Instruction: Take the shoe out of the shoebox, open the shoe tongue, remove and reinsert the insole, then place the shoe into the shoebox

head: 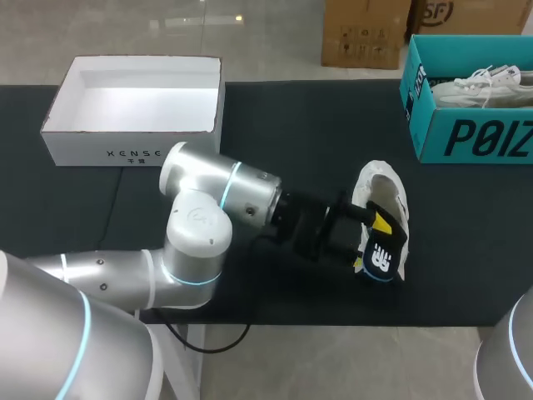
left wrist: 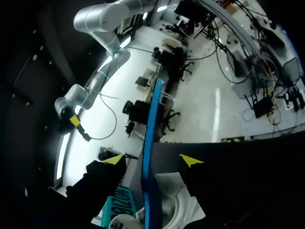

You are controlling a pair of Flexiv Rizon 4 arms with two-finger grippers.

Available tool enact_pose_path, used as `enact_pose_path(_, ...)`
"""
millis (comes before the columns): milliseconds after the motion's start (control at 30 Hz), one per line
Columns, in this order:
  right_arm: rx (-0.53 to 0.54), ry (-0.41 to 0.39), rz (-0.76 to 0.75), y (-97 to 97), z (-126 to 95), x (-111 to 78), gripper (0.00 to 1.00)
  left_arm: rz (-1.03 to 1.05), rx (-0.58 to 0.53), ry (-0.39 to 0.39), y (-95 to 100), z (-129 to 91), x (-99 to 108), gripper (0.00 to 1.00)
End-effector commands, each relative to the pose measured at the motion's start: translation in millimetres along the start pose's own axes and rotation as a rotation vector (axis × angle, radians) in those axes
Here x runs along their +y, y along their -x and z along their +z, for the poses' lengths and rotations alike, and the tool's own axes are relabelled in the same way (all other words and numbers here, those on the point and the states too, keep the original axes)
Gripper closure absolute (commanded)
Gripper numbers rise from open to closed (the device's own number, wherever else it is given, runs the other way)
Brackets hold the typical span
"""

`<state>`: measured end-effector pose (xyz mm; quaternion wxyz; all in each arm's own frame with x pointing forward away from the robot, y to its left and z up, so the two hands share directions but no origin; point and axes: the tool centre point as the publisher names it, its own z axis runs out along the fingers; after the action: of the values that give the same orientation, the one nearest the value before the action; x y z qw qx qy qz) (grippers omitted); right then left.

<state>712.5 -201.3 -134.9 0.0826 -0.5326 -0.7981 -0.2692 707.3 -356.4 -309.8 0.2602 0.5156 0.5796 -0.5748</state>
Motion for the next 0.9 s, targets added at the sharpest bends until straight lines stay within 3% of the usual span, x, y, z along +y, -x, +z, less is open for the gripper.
enact_pose_path(33,0.000,-0.004,0.000,0.8,0.1,1.1,0.00,-0.001,0.000,0.020,0.3,-13.5,-6.0,0.00)
enact_pose_path(267,0.000,-0.004,0.000,0.8,0.1,1.1,0.00,-0.044,0.034,0.097,-0.3,-34.5,3.5,0.03)
enact_pose_path(300,0.000,-0.004,0.000,0.8,0.1,1.1,0.00,-0.049,0.044,0.109,-0.6,-37.5,6.1,0.11)
enact_pose_path(367,0.000,-0.004,0.000,0.8,0.1,1.1,0.00,-0.061,0.056,0.127,-0.7,-40.7,9.7,0.16)
enact_pose_path(467,0.000,-0.004,0.000,0.8,0.1,1.1,0.00,-0.080,0.072,0.150,0.8,-42.1,15.5,0.33)
enact_pose_path(533,0.000,-0.004,0.000,0.8,0.1,1.1,0.00,-0.098,0.080,0.166,5.0,-42.9,17.6,0.38)
enact_pose_path(600,0.000,-0.004,0.000,0.8,0.1,1.1,0.00,-0.105,0.091,0.177,8.8,-43.2,19.6,0.50)
enact_pose_path(700,0.000,-0.004,0.000,0.8,0.1,1.1,0.00,-0.125,0.120,0.190,9.2,-42.8,21.7,0.51)
enact_pose_path(767,0.000,-0.004,0.000,0.8,0.1,1.1,0.00,-0.137,0.140,0.196,6.6,-42.2,23.3,0.45)
enact_pose_path(900,0.000,-0.004,0.000,0.8,0.1,1.1,0.00,-0.154,0.159,0.196,3.9,-38.7,25.5,0.42)
